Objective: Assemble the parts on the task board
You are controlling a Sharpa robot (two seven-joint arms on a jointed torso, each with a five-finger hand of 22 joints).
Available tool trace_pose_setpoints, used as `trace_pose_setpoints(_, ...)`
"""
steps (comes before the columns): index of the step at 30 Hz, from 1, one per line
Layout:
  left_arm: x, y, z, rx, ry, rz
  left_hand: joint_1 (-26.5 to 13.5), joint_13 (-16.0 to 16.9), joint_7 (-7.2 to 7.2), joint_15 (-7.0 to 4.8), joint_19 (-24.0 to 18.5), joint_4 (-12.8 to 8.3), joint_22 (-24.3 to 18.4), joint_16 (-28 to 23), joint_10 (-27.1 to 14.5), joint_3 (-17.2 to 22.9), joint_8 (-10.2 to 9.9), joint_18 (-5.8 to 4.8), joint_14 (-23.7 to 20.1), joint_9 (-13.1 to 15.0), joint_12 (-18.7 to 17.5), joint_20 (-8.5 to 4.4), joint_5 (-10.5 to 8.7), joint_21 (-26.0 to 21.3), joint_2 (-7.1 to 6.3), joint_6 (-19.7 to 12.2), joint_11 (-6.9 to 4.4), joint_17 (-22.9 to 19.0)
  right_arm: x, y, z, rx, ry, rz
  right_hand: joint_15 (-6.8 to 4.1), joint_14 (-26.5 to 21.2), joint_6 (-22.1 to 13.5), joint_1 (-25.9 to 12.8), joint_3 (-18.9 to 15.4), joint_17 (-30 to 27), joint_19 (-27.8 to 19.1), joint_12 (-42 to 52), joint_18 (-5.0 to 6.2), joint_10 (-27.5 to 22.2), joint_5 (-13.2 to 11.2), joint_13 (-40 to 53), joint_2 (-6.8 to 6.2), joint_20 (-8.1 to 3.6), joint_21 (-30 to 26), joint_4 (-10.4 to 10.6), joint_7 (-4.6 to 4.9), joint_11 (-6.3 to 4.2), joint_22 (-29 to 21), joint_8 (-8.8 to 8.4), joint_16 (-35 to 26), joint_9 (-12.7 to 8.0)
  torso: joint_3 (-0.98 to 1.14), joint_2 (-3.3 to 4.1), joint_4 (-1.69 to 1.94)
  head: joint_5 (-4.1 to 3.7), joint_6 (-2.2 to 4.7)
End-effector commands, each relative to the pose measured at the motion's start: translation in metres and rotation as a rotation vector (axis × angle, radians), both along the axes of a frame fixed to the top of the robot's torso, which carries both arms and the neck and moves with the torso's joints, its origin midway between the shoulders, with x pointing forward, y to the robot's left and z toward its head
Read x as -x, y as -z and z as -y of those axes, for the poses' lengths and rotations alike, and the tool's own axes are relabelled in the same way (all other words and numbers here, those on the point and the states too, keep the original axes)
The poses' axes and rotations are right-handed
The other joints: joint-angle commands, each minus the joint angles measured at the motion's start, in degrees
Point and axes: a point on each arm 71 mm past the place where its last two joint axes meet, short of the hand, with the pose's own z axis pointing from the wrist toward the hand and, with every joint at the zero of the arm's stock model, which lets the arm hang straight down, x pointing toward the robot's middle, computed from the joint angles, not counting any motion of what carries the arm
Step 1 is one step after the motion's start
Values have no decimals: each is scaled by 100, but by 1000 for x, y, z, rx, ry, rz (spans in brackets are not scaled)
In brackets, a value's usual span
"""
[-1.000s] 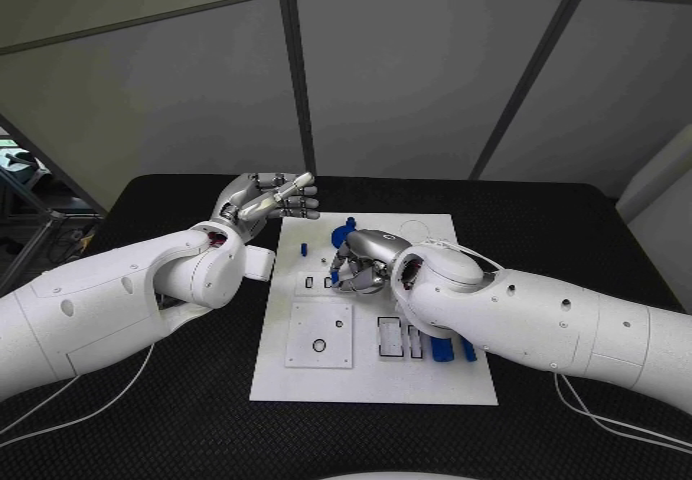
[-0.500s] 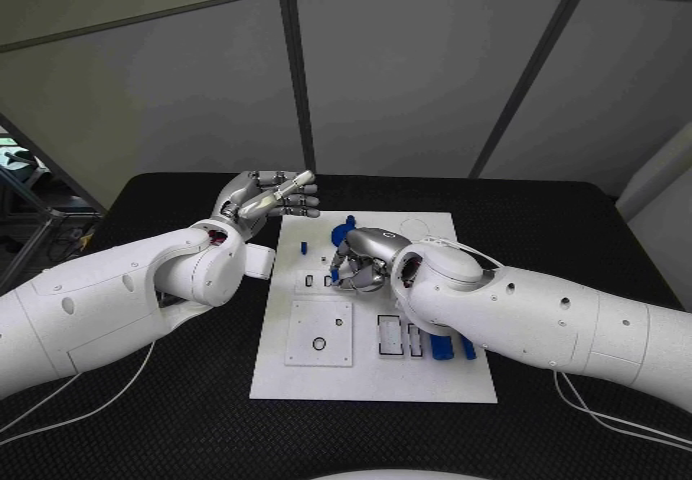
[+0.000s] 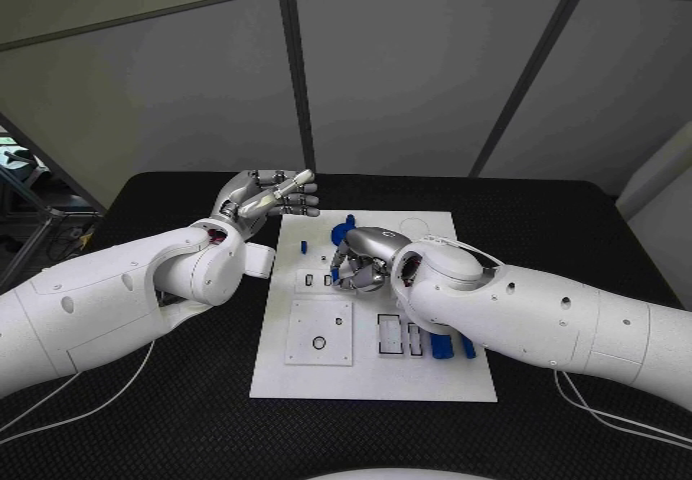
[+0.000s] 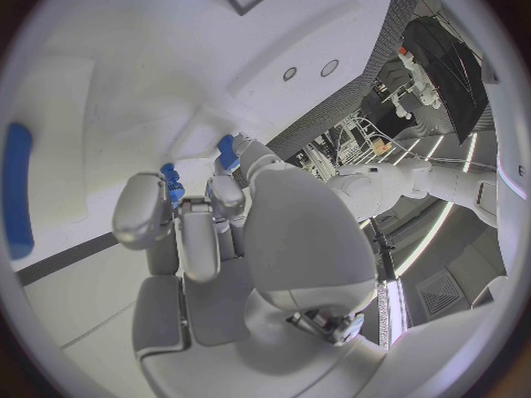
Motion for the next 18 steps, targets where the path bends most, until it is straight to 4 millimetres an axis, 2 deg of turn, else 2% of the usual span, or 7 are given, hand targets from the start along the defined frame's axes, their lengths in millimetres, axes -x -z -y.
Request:
trace_pose_setpoints(1,0,-2,1,4,13,11,52,2,14,3,3,-11,-9,-31,-5,9,-37,291,-8,-1,-27,29,0,-31,14,7,-2,6,1,6,2,48,0,-21,-29,433,-28,-58,42,743,4,-33,-53,-44,26,-14,-54,13,-8,2,28,5,-15,-37,25,4,-2,0,3,-8,3)
trace_pose_setpoints(18,0,-2,1,4,12,10,52,2,14,3,3,-11,-9,-31,-5,9,-37,291,-8,-1,-27,29,0,-31,14,7,-2,6,1,8,2,63,-2,-18,20,417,-181,-144,54,701,-38,-148,-45,-171,46,-123,-176,54,-41,9,95,62,-60,-115,-10,-39,0,1,3,-8,-8)
